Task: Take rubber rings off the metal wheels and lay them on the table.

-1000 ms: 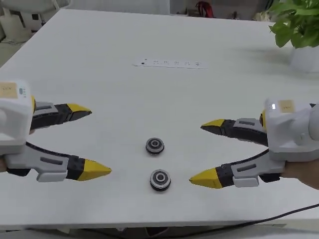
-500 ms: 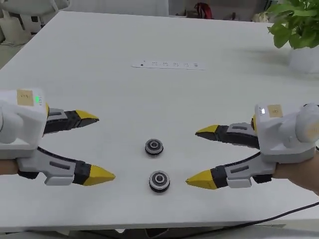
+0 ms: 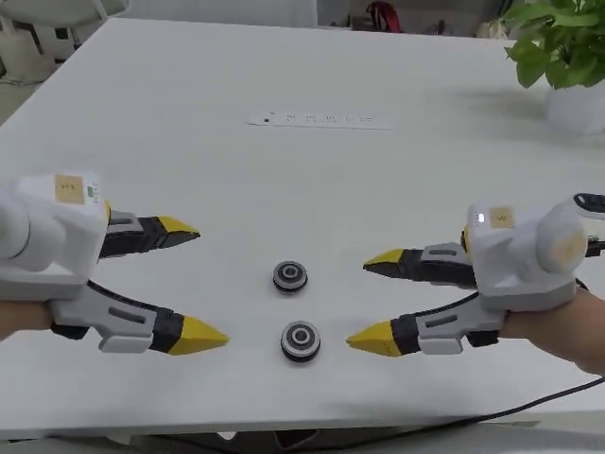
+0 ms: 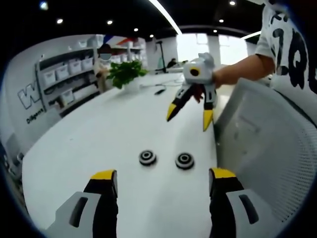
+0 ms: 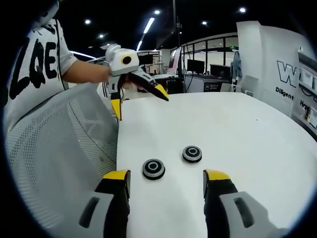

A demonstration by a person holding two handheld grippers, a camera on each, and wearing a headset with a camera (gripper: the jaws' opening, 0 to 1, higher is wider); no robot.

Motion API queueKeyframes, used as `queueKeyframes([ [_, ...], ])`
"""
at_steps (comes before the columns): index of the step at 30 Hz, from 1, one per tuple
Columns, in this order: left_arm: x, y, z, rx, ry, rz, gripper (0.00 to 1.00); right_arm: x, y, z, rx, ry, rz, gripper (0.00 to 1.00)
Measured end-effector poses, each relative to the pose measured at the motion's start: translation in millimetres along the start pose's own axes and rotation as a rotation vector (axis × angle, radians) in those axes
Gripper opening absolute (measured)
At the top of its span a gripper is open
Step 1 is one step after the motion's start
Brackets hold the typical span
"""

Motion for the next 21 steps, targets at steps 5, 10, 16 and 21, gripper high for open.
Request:
queueKeyframes([
  [5, -0.1, -0.7, -6.8, -0.010, -0.019, -0.004, 0.76, -2.3, -3.2, -6.1, -0.007, 0.017, -0.006, 0.56],
  [10, 0.6, -2.8, -12.4, -0.021, -0.034, -0.010, 0.74, -4.8, -7.4, -11.4, -0.025, 0.037, -0.008, 0.55],
  [16, -1.3, -4.9, -18.8, -0.045, -0.051, -0.017, 0.74, -4.9, -10.9, -15.8, -0.026, 0.045, -0.017, 0.55],
  [21, -1.3, -3.4, -23.9, -0.051, -0.066, -0.023, 0.73, -3.9, -14.1, -18.9, -0.029, 0.048, -0.028, 0.53],
])
Point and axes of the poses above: the centre of the closed fingertips' face, and the gripper's own axes: z roughly backward along the fingers, x roughly to its right, y roughly out of its top, the point moved 9 cm from there along z, roughly backward along the fingers, and after that the axes turned 7 degrees about -x, right-handed, at the moved point
